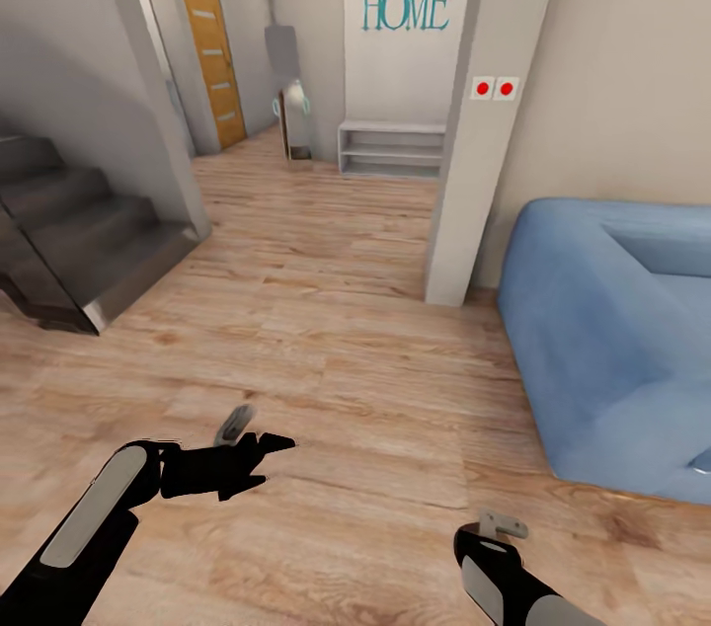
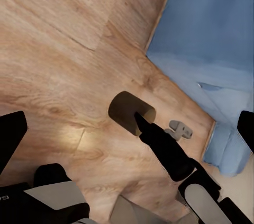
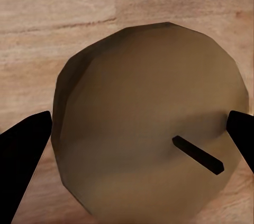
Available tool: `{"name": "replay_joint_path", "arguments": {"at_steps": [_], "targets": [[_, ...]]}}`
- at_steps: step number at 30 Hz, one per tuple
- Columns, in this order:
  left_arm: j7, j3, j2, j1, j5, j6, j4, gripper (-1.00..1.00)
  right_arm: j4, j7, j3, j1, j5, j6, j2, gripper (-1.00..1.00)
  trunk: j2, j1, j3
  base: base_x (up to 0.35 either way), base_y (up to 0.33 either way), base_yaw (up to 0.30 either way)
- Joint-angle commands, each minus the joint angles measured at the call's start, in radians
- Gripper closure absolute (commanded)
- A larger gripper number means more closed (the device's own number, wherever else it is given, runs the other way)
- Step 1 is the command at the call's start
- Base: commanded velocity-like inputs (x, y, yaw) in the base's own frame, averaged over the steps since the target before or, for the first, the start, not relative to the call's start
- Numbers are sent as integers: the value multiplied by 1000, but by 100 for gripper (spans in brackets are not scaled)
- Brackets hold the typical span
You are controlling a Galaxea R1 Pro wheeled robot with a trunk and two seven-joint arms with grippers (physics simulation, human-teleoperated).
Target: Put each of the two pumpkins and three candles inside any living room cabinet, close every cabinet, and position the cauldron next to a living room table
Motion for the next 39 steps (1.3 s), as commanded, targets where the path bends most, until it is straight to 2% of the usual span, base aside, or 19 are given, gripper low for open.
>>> {"name": "replay_joint_path", "arguments": {"at_steps": [1,39], "targets": [[10,-1,1,-1,10,0,-1,-100,-2,-7,9,0,-4,4,0,100,0,0,-1,0,0,286],[11,-1,1,-1,9,0,-1,-100,-1,-7,9,0,-4,6,0,100,0,0,-1,0,0,286]]}}
